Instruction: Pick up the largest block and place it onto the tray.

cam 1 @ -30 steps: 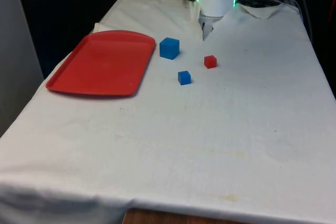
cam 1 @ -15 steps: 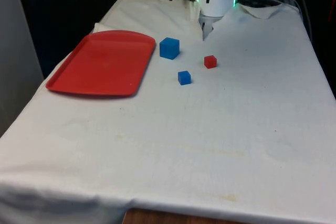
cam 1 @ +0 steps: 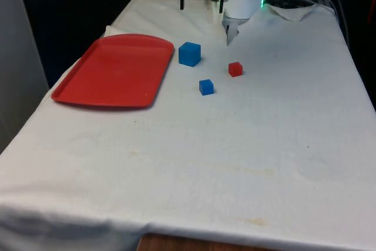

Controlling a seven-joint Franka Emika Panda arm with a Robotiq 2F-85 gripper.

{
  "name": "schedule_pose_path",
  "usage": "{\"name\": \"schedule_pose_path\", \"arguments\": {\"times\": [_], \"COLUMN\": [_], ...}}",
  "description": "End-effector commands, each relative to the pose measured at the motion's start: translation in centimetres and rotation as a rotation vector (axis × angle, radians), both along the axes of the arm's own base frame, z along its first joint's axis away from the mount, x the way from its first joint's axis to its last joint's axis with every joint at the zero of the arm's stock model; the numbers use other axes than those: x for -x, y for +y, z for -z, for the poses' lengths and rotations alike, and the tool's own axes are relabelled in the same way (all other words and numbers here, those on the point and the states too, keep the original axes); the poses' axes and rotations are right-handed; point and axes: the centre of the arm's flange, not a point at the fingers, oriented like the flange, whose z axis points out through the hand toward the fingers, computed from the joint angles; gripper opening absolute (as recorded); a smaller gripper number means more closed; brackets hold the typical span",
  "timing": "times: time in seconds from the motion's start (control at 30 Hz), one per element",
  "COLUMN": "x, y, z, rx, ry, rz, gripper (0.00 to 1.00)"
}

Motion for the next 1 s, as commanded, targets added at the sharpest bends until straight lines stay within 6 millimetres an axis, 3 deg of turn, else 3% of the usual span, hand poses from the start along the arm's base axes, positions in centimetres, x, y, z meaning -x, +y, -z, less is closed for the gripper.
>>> {"name": "schedule_pose_path", "arguments": {"times": [0.0, 0.43, 0.97], "x": [0.2, 2.8, 4.6], "y": [-0.1, -2.5, -3.1], "z": [0.2, 3.2, 6.3], "rx": [0.001, 0.008, -0.002], "ry": [0.002, 0.005, 0.009], "rz": [-0.001, 0.023, 0.084], "gripper": [1.00, 1.00, 1.00]}}
